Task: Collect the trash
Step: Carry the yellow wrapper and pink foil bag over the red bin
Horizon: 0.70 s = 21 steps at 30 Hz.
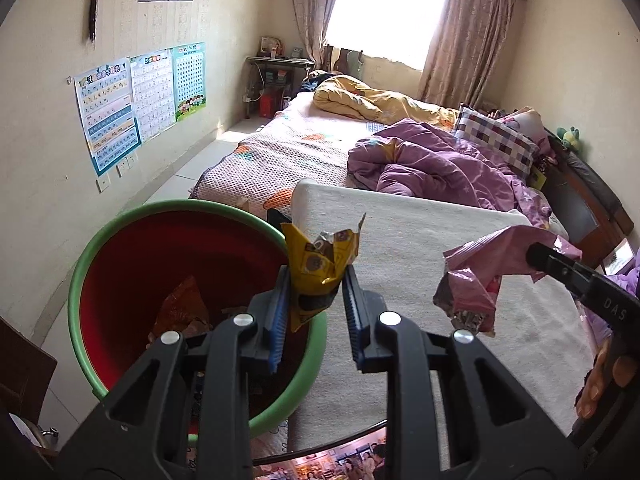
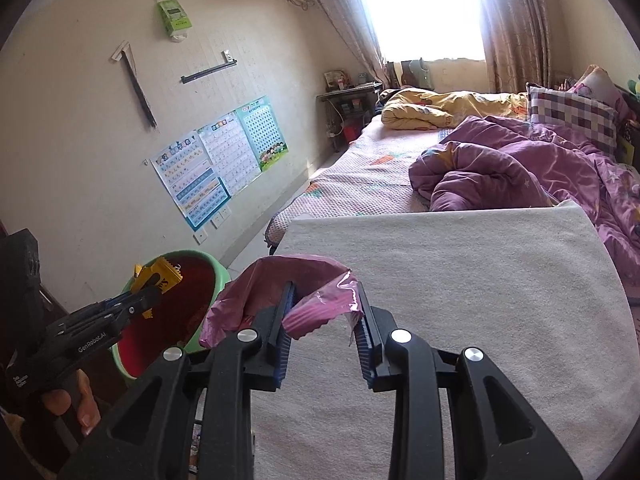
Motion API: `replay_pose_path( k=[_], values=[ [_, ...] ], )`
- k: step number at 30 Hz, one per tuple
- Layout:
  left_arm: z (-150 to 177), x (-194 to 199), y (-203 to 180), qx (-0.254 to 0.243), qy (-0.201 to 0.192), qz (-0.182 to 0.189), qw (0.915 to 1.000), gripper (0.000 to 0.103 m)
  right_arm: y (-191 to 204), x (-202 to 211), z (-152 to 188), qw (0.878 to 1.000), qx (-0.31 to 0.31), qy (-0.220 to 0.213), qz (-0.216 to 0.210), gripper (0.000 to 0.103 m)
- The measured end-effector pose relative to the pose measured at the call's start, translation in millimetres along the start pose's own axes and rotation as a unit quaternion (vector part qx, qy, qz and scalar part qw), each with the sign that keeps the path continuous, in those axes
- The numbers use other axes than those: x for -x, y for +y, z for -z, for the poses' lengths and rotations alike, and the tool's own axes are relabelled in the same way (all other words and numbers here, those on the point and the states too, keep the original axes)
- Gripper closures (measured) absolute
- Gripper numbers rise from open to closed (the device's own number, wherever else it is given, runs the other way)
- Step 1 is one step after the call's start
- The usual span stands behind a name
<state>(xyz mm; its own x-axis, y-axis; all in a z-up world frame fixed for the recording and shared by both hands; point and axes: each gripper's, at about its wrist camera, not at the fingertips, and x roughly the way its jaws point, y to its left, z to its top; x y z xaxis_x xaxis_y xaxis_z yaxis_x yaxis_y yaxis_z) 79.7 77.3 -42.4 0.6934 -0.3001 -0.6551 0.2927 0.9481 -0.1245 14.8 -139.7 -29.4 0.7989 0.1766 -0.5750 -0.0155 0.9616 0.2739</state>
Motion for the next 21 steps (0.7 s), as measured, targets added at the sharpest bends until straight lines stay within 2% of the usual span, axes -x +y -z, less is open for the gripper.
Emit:
replay_pose_path(
  k=[21],
  values=[
    [-4,4,50,0.009,-0.002,-0.022,0.9997,0.079,62,-25,-2,0.999,0.052,-0.003,-0.012,0.073]
  ],
)
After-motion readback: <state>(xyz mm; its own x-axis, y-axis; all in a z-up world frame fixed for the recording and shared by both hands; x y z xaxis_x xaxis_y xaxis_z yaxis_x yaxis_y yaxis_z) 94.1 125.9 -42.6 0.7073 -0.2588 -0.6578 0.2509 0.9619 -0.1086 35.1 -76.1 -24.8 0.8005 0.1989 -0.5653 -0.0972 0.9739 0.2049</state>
